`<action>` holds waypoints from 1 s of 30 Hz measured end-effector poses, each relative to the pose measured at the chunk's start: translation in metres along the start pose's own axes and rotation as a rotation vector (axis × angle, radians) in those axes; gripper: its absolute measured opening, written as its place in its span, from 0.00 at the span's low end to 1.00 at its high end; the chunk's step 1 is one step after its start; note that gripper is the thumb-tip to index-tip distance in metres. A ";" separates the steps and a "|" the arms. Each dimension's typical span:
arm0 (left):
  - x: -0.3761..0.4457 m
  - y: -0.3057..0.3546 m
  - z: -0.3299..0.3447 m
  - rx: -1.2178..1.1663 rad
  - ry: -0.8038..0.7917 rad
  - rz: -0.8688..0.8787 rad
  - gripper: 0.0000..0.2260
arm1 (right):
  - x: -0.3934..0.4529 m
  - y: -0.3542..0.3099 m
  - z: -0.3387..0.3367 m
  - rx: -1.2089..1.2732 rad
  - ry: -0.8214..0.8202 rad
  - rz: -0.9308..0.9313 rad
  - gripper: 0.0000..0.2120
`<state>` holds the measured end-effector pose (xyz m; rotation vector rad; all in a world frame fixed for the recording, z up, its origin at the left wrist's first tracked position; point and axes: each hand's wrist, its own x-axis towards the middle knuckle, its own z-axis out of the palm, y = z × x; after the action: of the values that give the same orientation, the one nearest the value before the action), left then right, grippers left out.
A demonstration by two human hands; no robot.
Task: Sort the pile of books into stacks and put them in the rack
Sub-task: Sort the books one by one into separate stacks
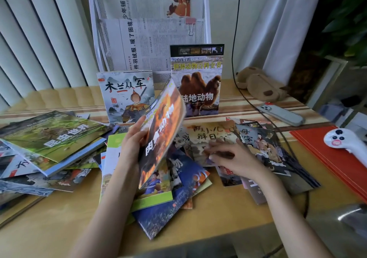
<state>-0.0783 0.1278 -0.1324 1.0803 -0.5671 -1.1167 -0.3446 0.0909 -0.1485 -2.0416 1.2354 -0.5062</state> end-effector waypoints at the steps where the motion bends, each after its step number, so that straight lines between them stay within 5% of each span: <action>1: -0.001 -0.001 0.002 -0.004 0.013 0.010 0.19 | 0.000 -0.005 0.001 0.099 -0.002 0.004 0.12; 3: -0.003 -0.006 0.005 0.064 0.032 0.069 0.18 | 0.004 -0.015 0.001 0.321 0.062 0.059 0.12; 7: -0.001 -0.018 0.008 0.367 -0.009 0.268 0.21 | 0.021 -0.023 0.002 0.624 0.061 0.189 0.34; 11: 0.003 -0.013 0.019 0.301 -0.078 0.238 0.35 | 0.032 -0.038 -0.007 0.482 0.252 0.067 0.06; 16: 0.033 0.013 0.056 0.507 -0.270 0.305 0.35 | 0.086 -0.045 -0.056 0.516 0.664 -0.093 0.05; 19: 0.066 0.019 0.083 0.698 -0.332 0.478 0.34 | 0.136 -0.041 -0.075 0.470 0.730 -0.182 0.05; 21: 0.092 0.012 0.093 0.791 -0.247 0.567 0.36 | 0.167 -0.030 -0.075 0.356 0.720 -0.154 0.04; 25: 0.111 -0.020 0.094 0.931 -0.137 0.478 0.39 | 0.202 0.003 -0.052 0.138 0.749 -0.083 0.03; 30: 0.114 -0.035 0.092 1.021 -0.111 0.445 0.37 | 0.208 0.018 -0.028 0.115 0.962 -0.075 0.18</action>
<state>-0.1254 -0.0152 -0.1421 1.6341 -1.4737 -0.4518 -0.2751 -0.1078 -0.1470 -1.7609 1.5783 -1.6777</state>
